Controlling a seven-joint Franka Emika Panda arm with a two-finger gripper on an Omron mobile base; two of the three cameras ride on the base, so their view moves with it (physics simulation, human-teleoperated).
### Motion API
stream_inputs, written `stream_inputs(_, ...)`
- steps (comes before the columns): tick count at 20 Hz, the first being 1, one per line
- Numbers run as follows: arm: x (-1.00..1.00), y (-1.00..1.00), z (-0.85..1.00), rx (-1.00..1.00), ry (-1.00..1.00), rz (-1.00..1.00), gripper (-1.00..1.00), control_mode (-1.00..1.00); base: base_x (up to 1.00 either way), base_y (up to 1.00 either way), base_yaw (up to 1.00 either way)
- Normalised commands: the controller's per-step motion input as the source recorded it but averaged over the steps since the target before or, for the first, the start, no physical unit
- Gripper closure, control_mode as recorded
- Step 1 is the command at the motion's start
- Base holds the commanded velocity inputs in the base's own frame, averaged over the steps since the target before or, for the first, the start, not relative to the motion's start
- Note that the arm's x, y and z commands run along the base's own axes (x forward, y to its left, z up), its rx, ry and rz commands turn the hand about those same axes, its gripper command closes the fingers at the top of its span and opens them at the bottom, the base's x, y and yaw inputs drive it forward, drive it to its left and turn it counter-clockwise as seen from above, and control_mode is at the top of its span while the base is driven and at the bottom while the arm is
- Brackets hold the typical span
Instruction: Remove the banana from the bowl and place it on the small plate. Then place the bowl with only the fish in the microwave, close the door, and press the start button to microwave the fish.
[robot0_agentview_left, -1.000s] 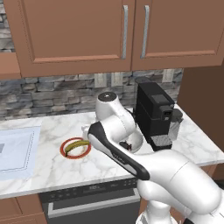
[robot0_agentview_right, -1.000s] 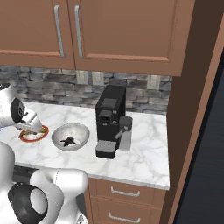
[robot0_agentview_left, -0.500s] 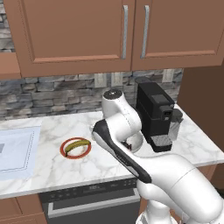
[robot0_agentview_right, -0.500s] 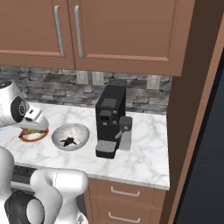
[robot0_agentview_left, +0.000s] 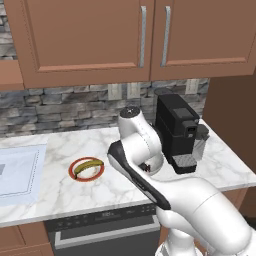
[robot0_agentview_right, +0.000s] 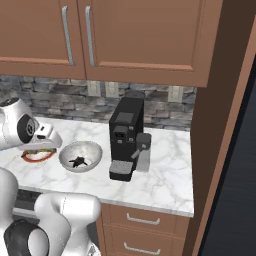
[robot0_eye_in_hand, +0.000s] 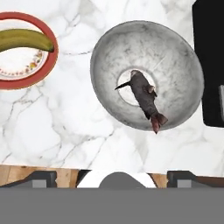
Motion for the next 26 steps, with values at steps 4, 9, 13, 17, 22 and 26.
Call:
stream_inputs(4,0.3,0.0,-0.33,-0.01,0.0,0.12,-1.0,-1.0,0.0,0.0,0.0)
stream_inputs(9,0.43,0.0,-0.35,-0.01,0.06,0.1,-1.0,-1.0,0.0,0.0,0.0)
stream_inputs(13,0.38,0.0,-0.33,-0.02,0.09,0.07,-1.0,-1.0,0.0,0.0,0.0)
stream_inputs(17,0.3,0.0,-0.27,-0.03,0.08,0.04,-1.0,-1.0,0.0,0.0,0.0)
stream_inputs(22,0.21,0.04,-0.27,-0.08,0.07,0.01,-1.0,-1.0,0.0,0.0,0.0)
stream_inputs(26,0.18,0.14,-0.28,-0.12,0.03,0.0,-1.0,-1.0,0.0,0.0,0.0)
